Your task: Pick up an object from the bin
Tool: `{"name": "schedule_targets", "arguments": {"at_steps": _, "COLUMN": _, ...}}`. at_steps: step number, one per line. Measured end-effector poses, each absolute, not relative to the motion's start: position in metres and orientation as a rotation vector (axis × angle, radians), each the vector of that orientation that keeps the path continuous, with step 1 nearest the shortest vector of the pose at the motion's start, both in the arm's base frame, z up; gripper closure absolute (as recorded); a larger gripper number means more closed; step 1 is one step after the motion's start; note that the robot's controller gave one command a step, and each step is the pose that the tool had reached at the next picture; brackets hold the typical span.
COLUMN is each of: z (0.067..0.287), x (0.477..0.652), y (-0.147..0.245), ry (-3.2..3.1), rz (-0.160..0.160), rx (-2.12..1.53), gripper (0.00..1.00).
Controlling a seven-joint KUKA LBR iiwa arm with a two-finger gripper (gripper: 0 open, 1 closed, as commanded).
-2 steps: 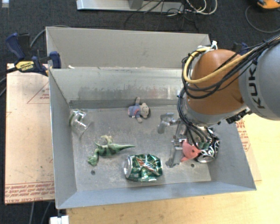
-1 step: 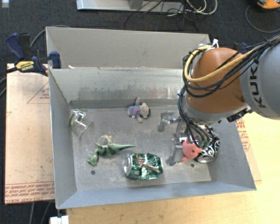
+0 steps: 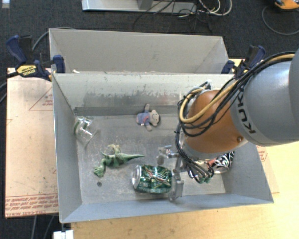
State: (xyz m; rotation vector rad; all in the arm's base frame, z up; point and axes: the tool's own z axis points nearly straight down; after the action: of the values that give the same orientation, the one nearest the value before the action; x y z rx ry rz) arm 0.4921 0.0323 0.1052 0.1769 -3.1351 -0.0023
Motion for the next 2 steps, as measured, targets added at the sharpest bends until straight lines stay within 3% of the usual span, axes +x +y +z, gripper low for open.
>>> {"name": "schedule_targets", "arguments": {"at_steps": 1, "z": 0.086, "x": 0.503, "y": 0.06, "ry": -3.138, "rz": -0.005, "rx": 0.211, "gripper": 0.0}}
{"name": "schedule_targets", "arguments": {"at_steps": 2, "z": 0.071, "x": 0.496, "y": 0.071, "ry": -3.09, "rz": -0.004, "rx": 0.594, "gripper": 1.0}}
